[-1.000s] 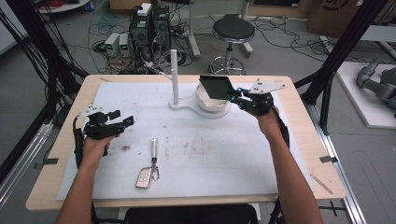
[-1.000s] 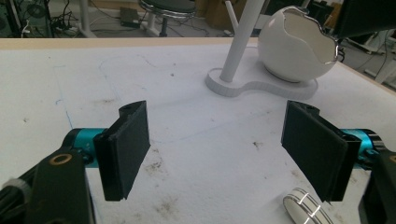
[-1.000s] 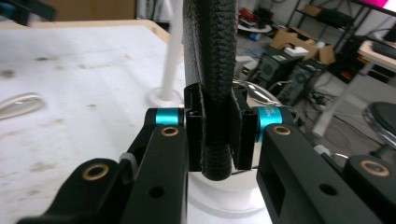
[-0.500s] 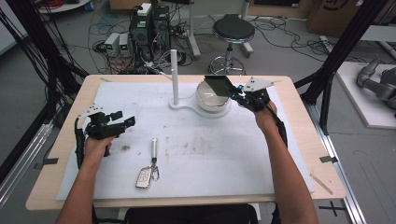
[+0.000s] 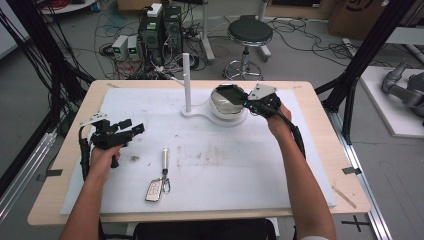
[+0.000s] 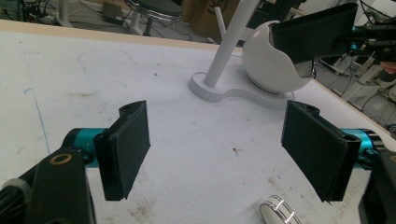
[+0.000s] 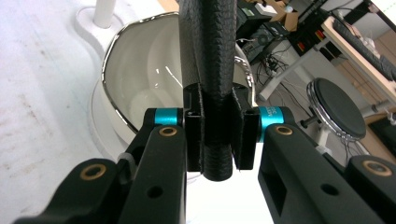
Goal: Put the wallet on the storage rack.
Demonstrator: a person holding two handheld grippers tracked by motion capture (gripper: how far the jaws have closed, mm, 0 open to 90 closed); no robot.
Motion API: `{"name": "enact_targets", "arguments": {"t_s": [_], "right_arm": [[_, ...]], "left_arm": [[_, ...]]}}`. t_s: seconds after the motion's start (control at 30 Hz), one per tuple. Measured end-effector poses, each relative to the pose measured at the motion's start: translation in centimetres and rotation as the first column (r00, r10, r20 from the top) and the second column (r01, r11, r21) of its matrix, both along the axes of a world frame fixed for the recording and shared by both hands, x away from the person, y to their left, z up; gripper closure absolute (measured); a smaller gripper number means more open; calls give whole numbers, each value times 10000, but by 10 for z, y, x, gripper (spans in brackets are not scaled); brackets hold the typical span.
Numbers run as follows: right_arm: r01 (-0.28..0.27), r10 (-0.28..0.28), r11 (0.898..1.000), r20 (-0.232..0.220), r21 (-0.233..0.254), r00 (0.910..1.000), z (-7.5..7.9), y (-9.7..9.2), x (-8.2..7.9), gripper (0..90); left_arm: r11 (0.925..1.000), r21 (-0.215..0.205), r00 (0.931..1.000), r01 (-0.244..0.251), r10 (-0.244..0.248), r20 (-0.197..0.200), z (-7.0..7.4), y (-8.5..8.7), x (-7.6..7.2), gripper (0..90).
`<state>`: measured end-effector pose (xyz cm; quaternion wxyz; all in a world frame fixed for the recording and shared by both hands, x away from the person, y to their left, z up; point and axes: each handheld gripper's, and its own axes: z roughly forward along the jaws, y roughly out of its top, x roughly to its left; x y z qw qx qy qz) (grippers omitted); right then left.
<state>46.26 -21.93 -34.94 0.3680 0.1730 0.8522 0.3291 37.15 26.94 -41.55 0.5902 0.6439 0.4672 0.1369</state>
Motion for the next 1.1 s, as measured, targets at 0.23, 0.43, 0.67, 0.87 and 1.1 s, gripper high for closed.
{"name": "enact_targets", "arguments": {"t_s": [0.23,0.43,0.67,0.87,1.1], "right_arm": [[45,-46,10000,-13,-77,10000,-2,2,1,776],[-61,63,9998,104,-179,9999,0,3,-1,770],[-131,135,9994,130,-311,9998,-4,8,0,772],[39,-39,10000,8,-3,10000,-10,16,6,730],[169,-106,9963,-739,842,9972,-10,12,7,611]], "left_arm": [[9999,-67,10000,77,-77,-51,-1,-1,1,237],[9999,-111,9999,100,-101,-98,-2,-2,1,236],[9998,-143,9999,117,-118,-73,-2,-2,1,238],[9998,-201,9999,83,-86,-139,-3,-1,1,238],[9996,-270,9998,61,-66,-179,-4,0,1,238]]}}
